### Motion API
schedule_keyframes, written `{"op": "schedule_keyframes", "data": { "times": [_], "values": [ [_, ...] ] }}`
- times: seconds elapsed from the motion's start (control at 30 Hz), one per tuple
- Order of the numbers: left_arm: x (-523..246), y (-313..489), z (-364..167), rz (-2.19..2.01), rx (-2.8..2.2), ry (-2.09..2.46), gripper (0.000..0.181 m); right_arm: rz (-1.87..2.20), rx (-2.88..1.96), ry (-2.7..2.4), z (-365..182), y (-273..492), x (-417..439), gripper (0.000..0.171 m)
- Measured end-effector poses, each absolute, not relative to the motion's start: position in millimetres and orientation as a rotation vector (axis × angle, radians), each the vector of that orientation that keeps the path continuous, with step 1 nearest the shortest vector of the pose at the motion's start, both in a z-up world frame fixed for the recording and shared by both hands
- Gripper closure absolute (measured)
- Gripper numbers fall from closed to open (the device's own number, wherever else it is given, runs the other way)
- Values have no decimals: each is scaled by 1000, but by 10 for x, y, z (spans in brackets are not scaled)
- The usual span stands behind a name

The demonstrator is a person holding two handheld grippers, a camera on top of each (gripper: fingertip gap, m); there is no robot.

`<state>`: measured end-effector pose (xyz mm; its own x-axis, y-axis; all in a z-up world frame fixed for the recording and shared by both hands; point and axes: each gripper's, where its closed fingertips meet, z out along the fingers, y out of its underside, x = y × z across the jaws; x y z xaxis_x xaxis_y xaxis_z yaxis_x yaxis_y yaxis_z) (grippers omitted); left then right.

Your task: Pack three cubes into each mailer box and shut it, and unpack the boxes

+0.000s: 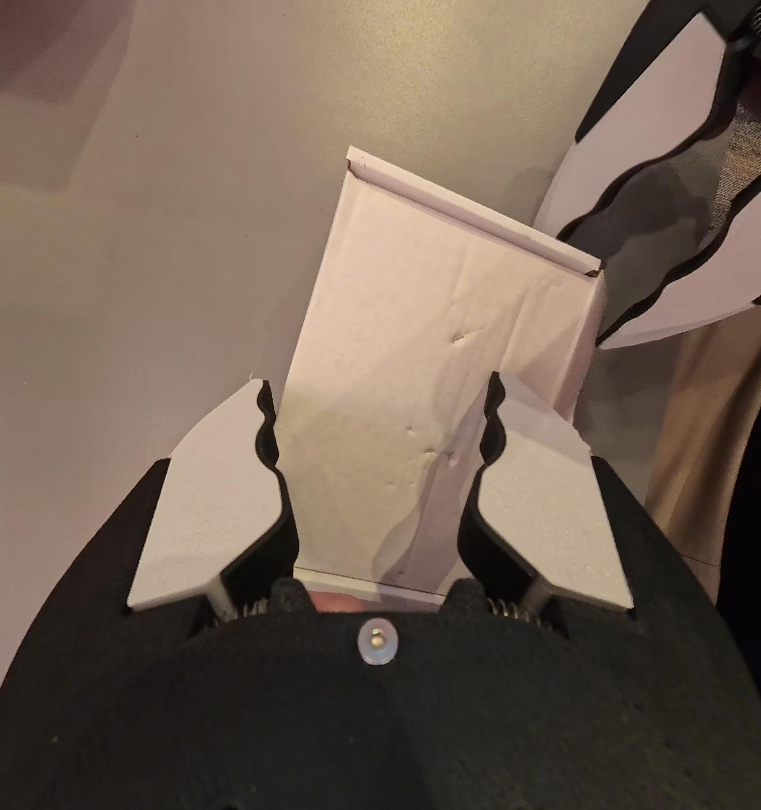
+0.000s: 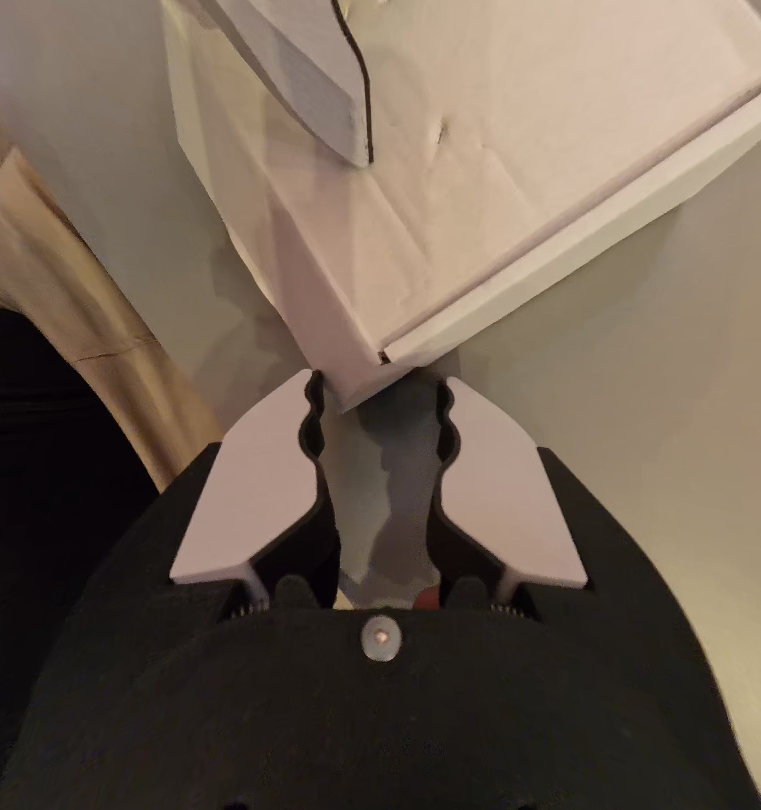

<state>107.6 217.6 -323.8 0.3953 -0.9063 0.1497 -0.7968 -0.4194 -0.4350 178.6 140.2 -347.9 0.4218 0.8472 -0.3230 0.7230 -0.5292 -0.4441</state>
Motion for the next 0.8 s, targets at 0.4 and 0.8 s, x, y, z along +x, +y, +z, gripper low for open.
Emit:
{"op": "schedule_keyframes", "data": {
  "times": [0.4, 0.8],
  "values": [
    [1079, 2171, -3239, -536, -2370, 1493, 90, 432, -2076, -1678, -3462, 1761, 1779, 82],
    [1096, 2148, -3242, -561, -2377, 1521, 92, 289, -1817, -1862, -3375, 2015, 1677, 63]
  ]
}}
